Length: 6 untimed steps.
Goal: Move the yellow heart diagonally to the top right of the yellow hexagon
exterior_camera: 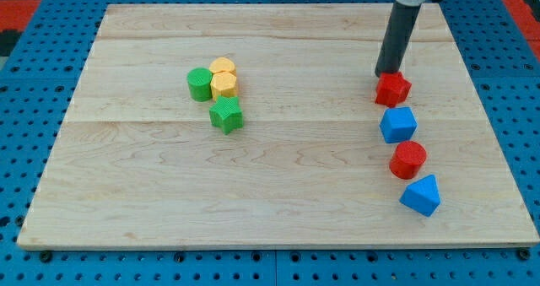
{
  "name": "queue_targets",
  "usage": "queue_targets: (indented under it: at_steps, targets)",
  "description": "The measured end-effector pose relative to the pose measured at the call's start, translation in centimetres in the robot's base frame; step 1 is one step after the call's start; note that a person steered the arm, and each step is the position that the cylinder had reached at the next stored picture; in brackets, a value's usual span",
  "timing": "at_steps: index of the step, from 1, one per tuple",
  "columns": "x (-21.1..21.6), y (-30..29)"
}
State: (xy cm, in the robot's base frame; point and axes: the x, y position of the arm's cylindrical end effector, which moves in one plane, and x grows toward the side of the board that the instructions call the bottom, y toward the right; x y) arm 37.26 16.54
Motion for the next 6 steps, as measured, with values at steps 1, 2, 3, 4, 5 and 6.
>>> queue_targets:
  at_steps: [1,2,3,4,5,6]
  targets:
    - [-1.5,-2.8]
    - [-7.4,-10.0]
    - [-11.0,-18.5]
    - [-10.2,-26.3]
    - [-5.5,-29.6]
    - [-2.1,-29.0]
